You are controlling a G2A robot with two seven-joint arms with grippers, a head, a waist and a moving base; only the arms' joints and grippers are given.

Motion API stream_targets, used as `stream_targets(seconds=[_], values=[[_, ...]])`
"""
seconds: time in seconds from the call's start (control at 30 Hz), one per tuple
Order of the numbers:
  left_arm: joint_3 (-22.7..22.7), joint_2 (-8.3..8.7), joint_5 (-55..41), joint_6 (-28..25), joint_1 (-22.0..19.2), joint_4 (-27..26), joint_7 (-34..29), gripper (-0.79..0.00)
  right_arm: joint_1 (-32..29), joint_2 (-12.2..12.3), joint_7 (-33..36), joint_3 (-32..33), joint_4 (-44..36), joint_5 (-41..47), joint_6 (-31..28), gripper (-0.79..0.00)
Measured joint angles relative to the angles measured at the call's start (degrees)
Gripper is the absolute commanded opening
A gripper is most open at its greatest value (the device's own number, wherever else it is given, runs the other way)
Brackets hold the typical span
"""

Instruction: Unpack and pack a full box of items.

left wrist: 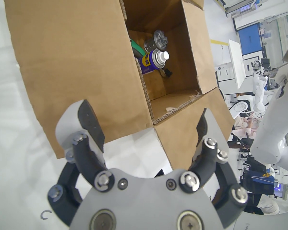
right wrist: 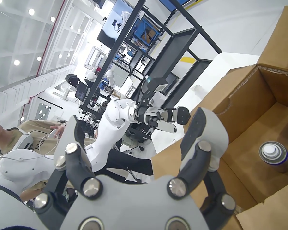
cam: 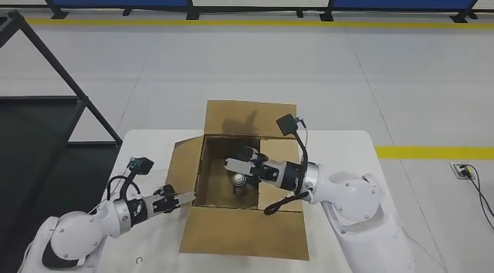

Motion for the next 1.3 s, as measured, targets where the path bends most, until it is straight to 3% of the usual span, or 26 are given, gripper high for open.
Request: stream_targets(seconds=[0.23,0.63,0.93,1.13,1.3], values=[[0.12,0.38,-1.64,-0.65,0.17,-0.19,-0.42,0.000,-0.31,0.39,-0.73,-0.55,-0.40,0.19,0.05,0.000],[-3.84,1.46,-9.01,0.49,-1.45,-4.28,-2.66,0.000,-0.72,1.34,-0.47,0.17,-1.65,0.94,-0.55,0.000],[1.41,1.40,-13.88,6.35,-8.27,-5.45,-4.30,0.000,-5.86,3.01,2.47,5.58,-6.45,4.16,-4.29,0.000],[9.47,0.75,-12.83,9.57,-14.03,-4.97,-3.63,0.000,-9.55,4.26,4.88,9.80,-9.57,5.72,-4.43,0.000],[9.83,0.72,-12.72,9.71,-14.19,-4.85,-3.57,0.000,-9.72,4.37,5.22,10.03,-9.72,5.59,-3.77,0.000]])
